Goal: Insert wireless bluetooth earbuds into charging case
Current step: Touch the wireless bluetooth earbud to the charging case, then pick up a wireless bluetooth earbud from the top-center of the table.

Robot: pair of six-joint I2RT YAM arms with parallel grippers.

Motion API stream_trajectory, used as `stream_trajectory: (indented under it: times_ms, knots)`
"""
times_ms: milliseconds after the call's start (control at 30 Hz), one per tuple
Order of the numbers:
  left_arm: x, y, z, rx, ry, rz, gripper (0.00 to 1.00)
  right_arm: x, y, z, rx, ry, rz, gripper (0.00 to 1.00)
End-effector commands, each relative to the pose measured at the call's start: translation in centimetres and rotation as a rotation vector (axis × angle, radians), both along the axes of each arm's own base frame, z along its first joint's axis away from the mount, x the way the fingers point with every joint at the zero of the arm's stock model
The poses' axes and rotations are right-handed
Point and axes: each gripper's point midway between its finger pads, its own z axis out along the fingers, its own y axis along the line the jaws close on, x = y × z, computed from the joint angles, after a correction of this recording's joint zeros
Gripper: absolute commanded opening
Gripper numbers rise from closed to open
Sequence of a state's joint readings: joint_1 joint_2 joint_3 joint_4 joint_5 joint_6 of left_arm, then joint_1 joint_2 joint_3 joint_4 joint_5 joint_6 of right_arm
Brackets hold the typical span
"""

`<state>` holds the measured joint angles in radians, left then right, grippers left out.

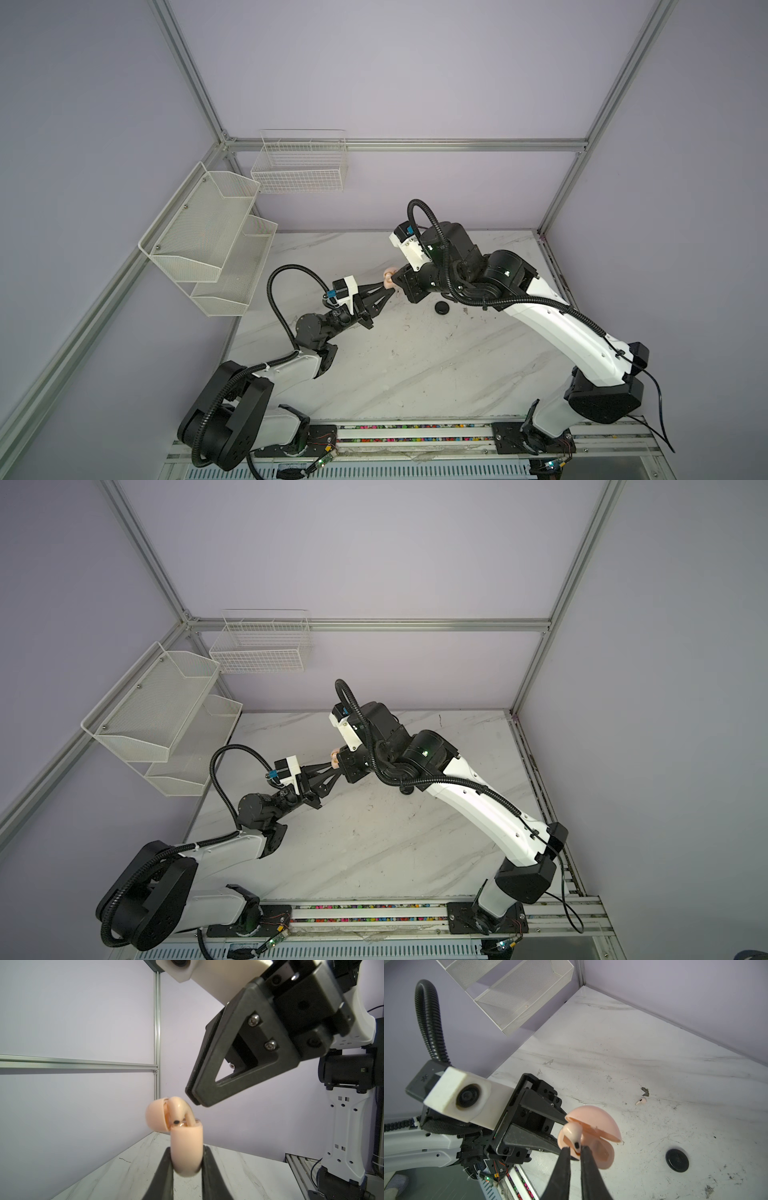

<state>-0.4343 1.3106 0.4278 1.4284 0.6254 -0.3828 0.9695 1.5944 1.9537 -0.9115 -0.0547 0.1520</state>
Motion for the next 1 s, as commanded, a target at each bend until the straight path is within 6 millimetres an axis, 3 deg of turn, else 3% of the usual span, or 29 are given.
stream_trajectory:
  times_ms: [0,167,267,433,567,667,833,967]
  knots:
    - [-1.5,0.5,1.1,-0.028,-0.070,-0.009,0.00,-0.5,-1.0,1.3,0.006,-0.019,-0.013,0.15]
    - [-2.4,0.0,1.2,-0.002,-0.098,-0.054,0.00,-0.8,-1.0,3.0,0.039,-0.061,0.019,0.24]
    - [-3.4,-0.5,1.3,0.025,-0.130,-0.110,0.00,-2.5,-1.4,5.1,0.098,-0.118,0.103,0.30]
    - [-5.0,-0.8,1.5,0.059,-0.187,-0.167,0.00,-3.8,-5.2,8.3,0.148,-0.336,0.106,0.35]
    - [-5.7,-0.9,2.0,0.089,-0.257,-0.168,0.00,-5.3,-7.0,10.1,0.240,-0.434,0.118,0.37]
    - [-5.4,-1.3,2.5,0.124,-0.287,-0.172,0.00,-6.5,-6.9,10.4,0.262,-0.461,0.184,0.38]
    - [-5.1,-1.4,3.4,0.158,-0.371,-0.176,0.00,-7.8,-5.6,8.3,0.222,-0.460,0.322,0.43]
    - [-4.9,-1.5,4.1,0.187,-0.425,-0.197,0.00,-9.0,-5.8,8.1,0.238,-0.545,0.398,0.44]
